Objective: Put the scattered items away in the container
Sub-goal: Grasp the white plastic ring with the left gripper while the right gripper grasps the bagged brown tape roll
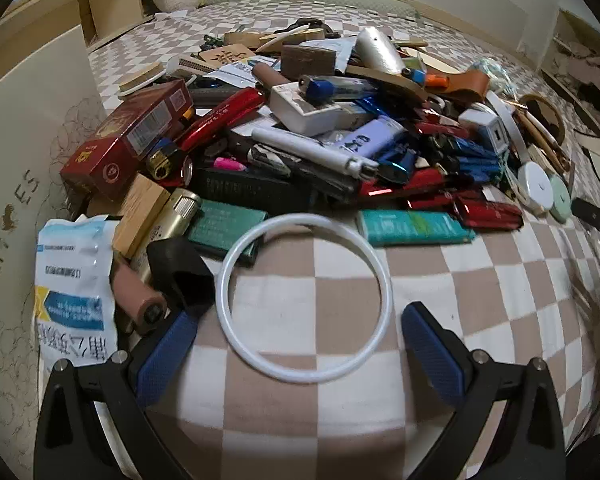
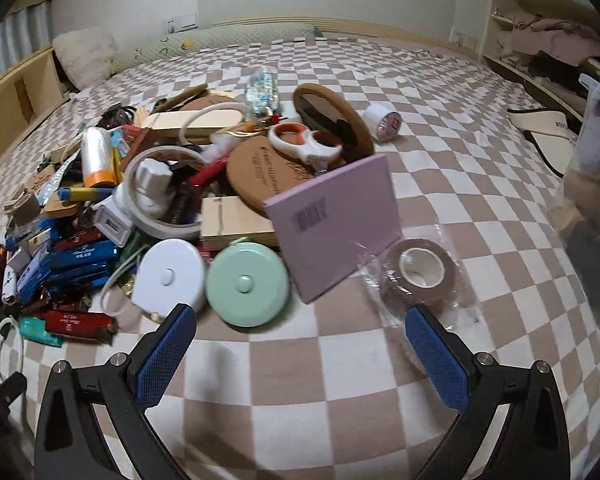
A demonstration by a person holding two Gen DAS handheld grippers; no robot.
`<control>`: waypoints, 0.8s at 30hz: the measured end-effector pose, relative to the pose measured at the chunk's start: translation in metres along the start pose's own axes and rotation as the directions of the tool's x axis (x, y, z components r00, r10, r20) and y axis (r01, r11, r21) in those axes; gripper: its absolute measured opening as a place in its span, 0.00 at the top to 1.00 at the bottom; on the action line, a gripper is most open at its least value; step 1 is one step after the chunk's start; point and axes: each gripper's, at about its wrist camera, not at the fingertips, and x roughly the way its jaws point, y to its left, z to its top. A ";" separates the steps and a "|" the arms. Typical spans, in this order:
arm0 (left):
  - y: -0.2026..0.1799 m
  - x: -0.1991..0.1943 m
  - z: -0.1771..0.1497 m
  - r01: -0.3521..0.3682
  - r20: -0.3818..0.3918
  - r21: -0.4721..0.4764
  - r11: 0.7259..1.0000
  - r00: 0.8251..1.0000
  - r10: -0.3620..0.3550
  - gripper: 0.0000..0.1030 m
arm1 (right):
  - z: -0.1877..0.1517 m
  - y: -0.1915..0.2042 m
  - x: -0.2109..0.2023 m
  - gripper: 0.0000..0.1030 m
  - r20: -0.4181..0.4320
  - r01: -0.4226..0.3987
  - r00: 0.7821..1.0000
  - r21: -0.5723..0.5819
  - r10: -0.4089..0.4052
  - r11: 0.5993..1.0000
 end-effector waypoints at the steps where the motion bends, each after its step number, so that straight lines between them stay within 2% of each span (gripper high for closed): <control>1: 0.000 0.002 0.002 0.001 -0.001 -0.005 1.000 1.000 -0.001 0.00 | 0.001 -0.005 -0.001 0.00 0.002 0.005 1.000 0.014 -0.005 1.000; 3: 0.000 0.004 0.004 -0.004 0.000 -0.009 1.000 1.000 0.004 0.00 | 0.002 -0.015 -0.002 0.00 0.014 0.011 1.000 0.044 -0.012 0.999; 8: -0.001 0.006 0.006 -0.013 0.006 -0.001 1.000 1.000 0.013 0.00 | 0.004 -0.046 -0.003 0.00 0.083 -0.037 0.996 0.119 0.027 0.992; 14: -0.001 0.002 0.004 -0.023 0.011 0.008 1.000 1.000 0.023 0.07 | 0.003 -0.076 0.005 0.00 0.115 -0.043 0.993 0.214 0.019 0.976; 19: -0.001 -0.002 0.000 -0.005 0.016 0.020 1.000 1.000 0.005 0.15 | 0.007 -0.075 0.017 0.00 0.072 -0.006 0.997 0.217 -0.010 0.976; 22: 0.000 -0.004 0.000 0.008 0.021 0.022 1.000 1.000 -0.008 0.21 | 0.008 -0.073 0.025 0.00 0.014 0.065 0.998 0.204 -0.069 0.977; 23: -0.001 -0.004 0.000 0.006 0.021 0.029 1.000 1.000 -0.007 0.21 | 0.010 -0.077 0.028 0.01 -0.009 0.096 0.995 0.205 -0.096 0.974; 24: -0.001 -0.003 0.000 0.005 0.021 0.033 0.999 1.000 -0.006 0.21 | 0.010 -0.076 0.029 0.06 -0.016 0.101 0.995 0.207 -0.100 0.973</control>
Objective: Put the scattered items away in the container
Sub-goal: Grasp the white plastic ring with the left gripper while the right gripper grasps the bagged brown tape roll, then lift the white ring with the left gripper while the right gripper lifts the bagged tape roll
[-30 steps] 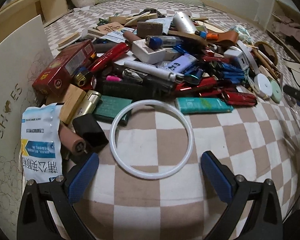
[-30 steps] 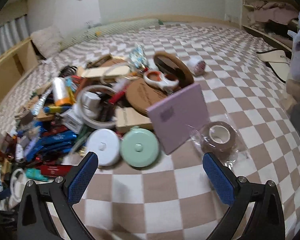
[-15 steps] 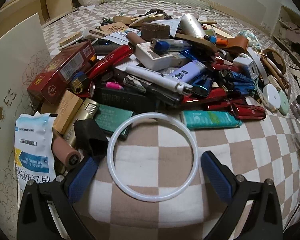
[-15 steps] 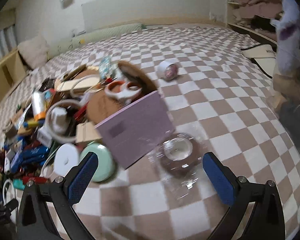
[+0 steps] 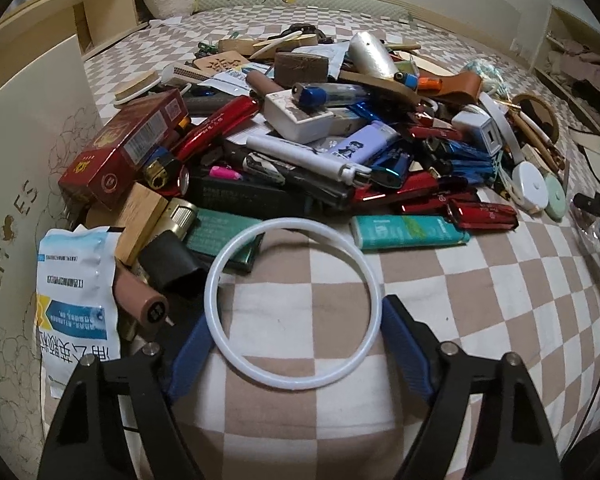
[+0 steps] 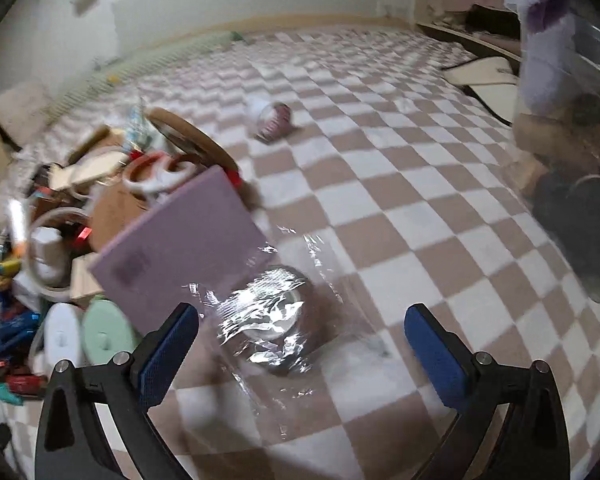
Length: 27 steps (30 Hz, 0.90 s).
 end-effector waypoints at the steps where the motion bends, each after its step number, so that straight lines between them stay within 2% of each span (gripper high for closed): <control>1: 0.000 0.000 0.000 0.000 0.001 0.001 1.000 1.000 0.000 0.21 | 0.000 0.001 0.001 0.11 -0.011 -0.001 1.000 0.000 0.001 1.000; 3: 0.002 -0.001 0.000 0.010 0.001 -0.008 1.000 1.000 -0.010 0.21 | 0.000 0.002 0.003 0.38 -0.027 0.007 1.000 -0.008 -0.008 1.000; 5: 0.004 -0.002 0.000 0.022 0.001 -0.017 1.000 1.000 -0.022 0.21 | -0.001 0.007 0.005 0.49 -0.039 0.017 0.999 -0.031 -0.018 0.999; 8: 0.007 -0.004 0.000 0.042 0.003 -0.029 0.999 0.999 -0.042 0.22 | -0.001 0.013 0.004 0.59 -0.040 0.015 0.999 -0.075 -0.018 0.997; 16: 0.011 -0.011 -0.004 0.077 0.006 -0.053 0.996 0.997 -0.077 0.24 | -0.012 0.022 -0.007 0.63 -0.062 -0.021 0.998 -0.104 0.015 0.994; 17: 0.010 -0.012 -0.005 0.071 0.007 -0.045 0.996 0.997 -0.071 0.35 | -0.013 0.024 -0.009 0.63 -0.065 -0.027 0.998 -0.105 0.020 0.994; 18: 0.010 -0.013 -0.006 0.064 0.010 -0.039 0.997 0.998 -0.064 0.50 | -0.015 0.025 -0.013 0.63 -0.067 -0.036 0.997 -0.105 0.029 0.994; 26: 0.011 -0.016 -0.008 0.086 0.005 -0.028 0.996 0.996 -0.086 0.51 | -0.026 0.045 -0.046 0.63 -0.049 -0.129 0.991 -0.096 0.124 0.987; 27: 0.011 -0.017 -0.009 0.085 0.005 -0.028 0.996 0.996 -0.085 0.46 | -0.027 0.048 -0.051 0.63 -0.042 -0.144 0.989 -0.095 0.141 0.985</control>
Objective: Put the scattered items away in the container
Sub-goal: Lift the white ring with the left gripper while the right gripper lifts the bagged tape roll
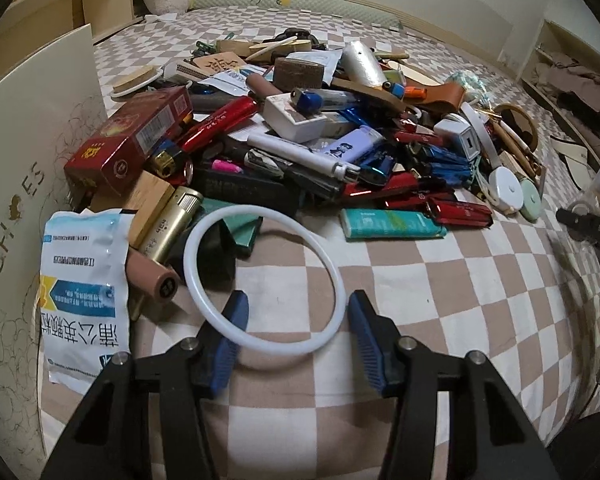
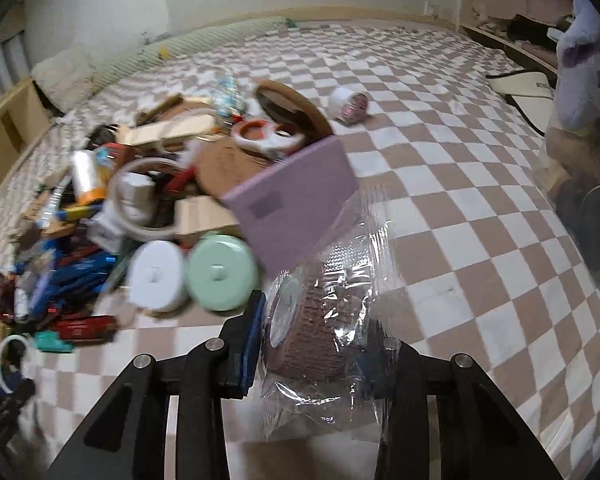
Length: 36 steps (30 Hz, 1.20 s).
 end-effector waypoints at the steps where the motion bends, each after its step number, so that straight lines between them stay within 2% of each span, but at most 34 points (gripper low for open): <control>1: 0.001 0.000 0.000 0.007 0.001 -0.004 1.000 1.000 -0.007 0.42 | -0.001 0.005 -0.004 0.63 0.009 -0.015 1.000 -0.001 0.015 1.000; 3: 0.005 -0.002 -0.001 0.037 0.000 -0.028 0.999 0.999 -0.037 0.25 | -0.003 0.014 -0.011 0.63 0.020 -0.043 0.999 -0.006 0.043 0.999; 6: 0.008 -0.006 -0.002 0.028 0.007 -0.044 0.999 1.000 -0.028 0.14 | -0.010 0.034 -0.019 0.63 0.027 -0.089 0.996 -0.029 0.089 0.996; 8: 0.012 -0.006 -0.002 0.001 0.012 -0.049 0.999 1.000 0.000 0.14 | -0.017 0.048 -0.023 0.63 0.021 -0.121 0.992 -0.047 0.122 0.992; 14: 0.023 -0.002 0.001 -0.017 0.005 -0.067 0.998 1.000 0.017 0.14 | -0.039 0.085 -0.035 0.63 0.004 -0.215 0.976 -0.091 0.216 0.972; 17: 0.022 0.003 0.003 -0.027 0.005 -0.057 0.998 1.000 0.028 0.09 | -0.046 0.097 -0.038 0.63 -0.005 -0.252 0.968 -0.102 0.253 0.962; 19: 0.018 0.007 0.005 -0.042 0.005 -0.036 0.998 0.999 0.043 0.05 | -0.048 0.102 -0.036 0.63 -0.021 -0.273 0.962 -0.110 0.273 0.956; 23: 0.002 0.018 0.005 -0.126 0.022 0.050 0.991 0.992 0.125 0.03 | -0.046 0.100 -0.032 0.63 -0.036 -0.297 0.955 -0.092 0.295 0.950; 29: 0.004 0.023 0.011 -0.112 0.016 0.029 0.993 0.994 0.112 0.03 | -0.045 0.089 -0.029 0.63 -0.046 -0.322 0.946 -0.040 0.320 0.946; 36: 0.007 0.011 0.004 -0.094 0.027 0.016 0.995 0.995 0.093 0.25 | -0.046 0.092 -0.029 0.63 -0.049 -0.327 0.944 -0.047 0.325 0.944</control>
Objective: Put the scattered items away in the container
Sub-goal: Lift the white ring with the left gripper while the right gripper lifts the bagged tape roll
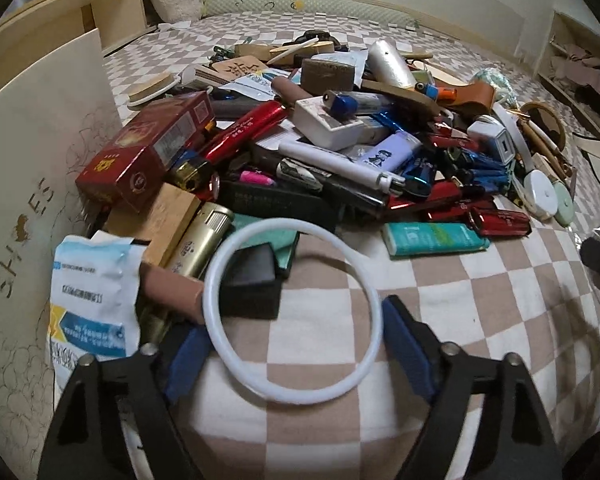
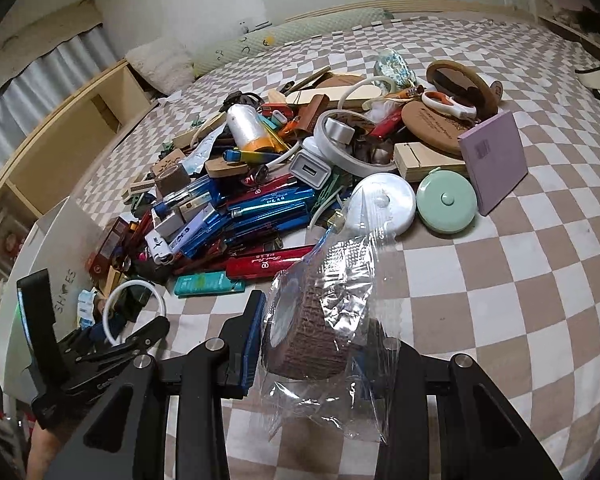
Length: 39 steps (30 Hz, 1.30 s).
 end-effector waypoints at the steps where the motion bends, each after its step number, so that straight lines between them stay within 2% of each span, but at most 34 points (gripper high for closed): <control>1: 0.000 -0.002 -0.001 0.005 -0.001 -0.002 1.000 1.000 -0.005 0.27 | 0.000 0.000 0.000 0.63 -0.001 0.000 1.000 0.001 0.000 1.000; 5: 0.002 -0.010 -0.005 0.041 -0.009 -0.014 0.999 0.999 -0.041 0.37 | -0.001 -0.001 0.001 0.63 -0.005 0.003 1.000 0.000 -0.003 1.000; 9: 0.001 -0.015 -0.009 0.053 -0.013 -0.009 0.999 0.999 -0.053 0.37 | -0.001 -0.001 0.002 0.63 -0.009 0.004 1.000 0.000 -0.004 1.000; 10: 0.002 -0.016 -0.010 0.047 -0.010 -0.006 0.999 0.999 -0.047 0.36 | -0.002 0.000 0.001 0.63 -0.010 0.003 1.000 -0.001 -0.003 1.000; 12: 0.003 -0.020 -0.012 0.024 0.002 -0.007 1.000 1.000 -0.024 0.15 | -0.002 0.000 0.001 0.63 -0.010 0.003 1.000 -0.003 -0.003 1.000; 13: 0.005 -0.022 -0.012 0.019 0.008 -0.010 1.000 1.000 -0.019 0.12 | -0.002 0.000 0.001 0.63 -0.011 0.003 1.000 -0.004 -0.003 1.000; 18: 0.020 -0.041 -0.007 0.082 0.064 -0.041 0.996 0.995 -0.079 0.10 | -0.002 0.000 0.001 0.63 -0.011 -0.006 1.000 0.005 0.006 1.000; 20: 0.025 -0.046 -0.005 0.137 0.081 -0.047 0.989 0.988 -0.133 0.10 | -0.002 -0.001 0.001 0.63 -0.011 -0.011 1.000 0.007 0.011 1.000; 22: 0.023 -0.050 -0.003 0.158 0.095 -0.032 0.987 0.983 -0.154 0.10 | -0.002 0.001 0.002 0.63 -0.015 -0.020 1.000 0.006 0.020 1.000; 24: 0.020 -0.051 -0.002 0.143 0.105 -0.001 0.990 0.984 -0.142 0.10 | -0.001 0.001 0.003 0.63 -0.018 -0.026 1.000 0.004 0.026 1.000; 28: -0.001 -0.049 -0.002 0.017 0.149 0.124 0.992 0.988 -0.035 0.10 | 0.000 0.000 0.002 0.63 -0.019 -0.044 0.999 0.009 0.045 0.999; 30: -0.018 -0.044 -0.004 -0.083 0.176 0.231 0.969 0.983 0.043 0.10 | 0.001 0.000 0.001 0.63 -0.017 -0.054 0.998 0.014 0.055 0.998; 32: -0.030 -0.034 -0.005 -0.138 0.180 0.309 0.941 0.980 0.084 0.08 | 0.002 -0.001 0.001 0.63 -0.015 -0.064 0.998 0.020 0.064 0.998; 36: -0.040 -0.011 -0.004 -0.192 0.137 0.385 0.903 0.979 0.150 0.07 | 0.002 -0.004 0.000 0.63 -0.015 -0.074 0.997 0.031 0.075 0.997; 37: -0.039 -0.006 -0.004 -0.197 0.123 0.389 0.900 0.979 0.161 0.06 | 0.002 -0.005 0.000 0.63 -0.017 -0.077 0.997 0.034 0.078 0.996; 39: -0.034 -0.003 0.000 -0.182 0.105 0.369 0.911 0.983 0.154 0.05 | 0.002 -0.005 0.001 0.63 -0.018 -0.080 0.997 0.036 0.081 0.996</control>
